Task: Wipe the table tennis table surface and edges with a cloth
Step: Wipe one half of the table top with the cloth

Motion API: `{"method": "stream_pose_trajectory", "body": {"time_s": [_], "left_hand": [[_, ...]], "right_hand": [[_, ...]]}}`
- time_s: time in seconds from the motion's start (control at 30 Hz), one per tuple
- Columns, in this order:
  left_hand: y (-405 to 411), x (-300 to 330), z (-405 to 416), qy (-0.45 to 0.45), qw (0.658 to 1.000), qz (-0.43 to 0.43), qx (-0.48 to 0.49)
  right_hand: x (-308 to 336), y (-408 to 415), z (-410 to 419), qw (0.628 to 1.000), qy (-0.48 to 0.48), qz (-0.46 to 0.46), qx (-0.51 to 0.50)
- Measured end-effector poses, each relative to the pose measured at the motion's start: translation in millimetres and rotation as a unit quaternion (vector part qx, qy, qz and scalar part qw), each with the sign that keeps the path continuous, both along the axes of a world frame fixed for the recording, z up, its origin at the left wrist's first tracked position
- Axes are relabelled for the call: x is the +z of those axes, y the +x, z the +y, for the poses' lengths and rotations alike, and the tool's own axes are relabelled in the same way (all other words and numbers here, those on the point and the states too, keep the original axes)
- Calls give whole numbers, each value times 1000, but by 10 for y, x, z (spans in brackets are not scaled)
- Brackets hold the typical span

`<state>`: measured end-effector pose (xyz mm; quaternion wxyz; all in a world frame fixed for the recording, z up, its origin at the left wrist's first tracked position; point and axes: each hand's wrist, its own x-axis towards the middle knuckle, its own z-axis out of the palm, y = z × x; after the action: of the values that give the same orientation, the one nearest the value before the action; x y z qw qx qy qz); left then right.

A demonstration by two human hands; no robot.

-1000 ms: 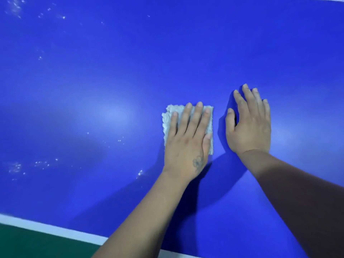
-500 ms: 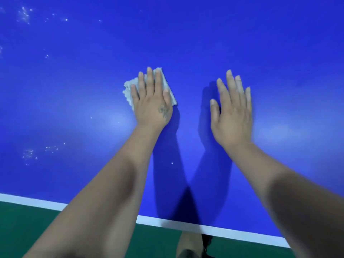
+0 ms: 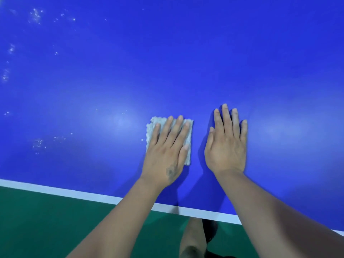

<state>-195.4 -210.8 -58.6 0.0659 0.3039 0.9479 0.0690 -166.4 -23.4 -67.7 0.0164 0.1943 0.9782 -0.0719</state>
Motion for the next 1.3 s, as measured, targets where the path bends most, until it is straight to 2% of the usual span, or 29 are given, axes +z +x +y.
{"method": "stream_pose_trajectory", "body": {"time_s": [0.1,0.23,0.43,0.57,0.73,0.93,1.07,1.17,1.3], "left_hand": [[165,19,-425,-19,1000,-8,-1],[-72,-43,-689,-10,996,-11,87],[-663,-173,-231,14,982,4,191],[-698,-201,210,38,986,22,163],[-184,-143,412,45,994,24,95],[683,-73,16,21,998,4,62],[811,-44,-406,21,999,-12,40],[643,-41,-665,22,997,-13,70],[317,-134,-571,3,983,4,184]], "right_hand": [[-7,-19,-3,1000,2,5,-2],[-23,-1,-3,1000,5,11,-9],[-30,-2,0,1000,11,14,-13],[-36,-16,-7,1000,10,21,-12],[-39,-19,-21,999,9,28,-14],[-44,-25,-32,999,8,32,-14],[-49,-20,-20,999,9,36,-14],[-49,-14,-12,999,13,38,-13],[-50,-3,-7,999,15,38,-12]]}}
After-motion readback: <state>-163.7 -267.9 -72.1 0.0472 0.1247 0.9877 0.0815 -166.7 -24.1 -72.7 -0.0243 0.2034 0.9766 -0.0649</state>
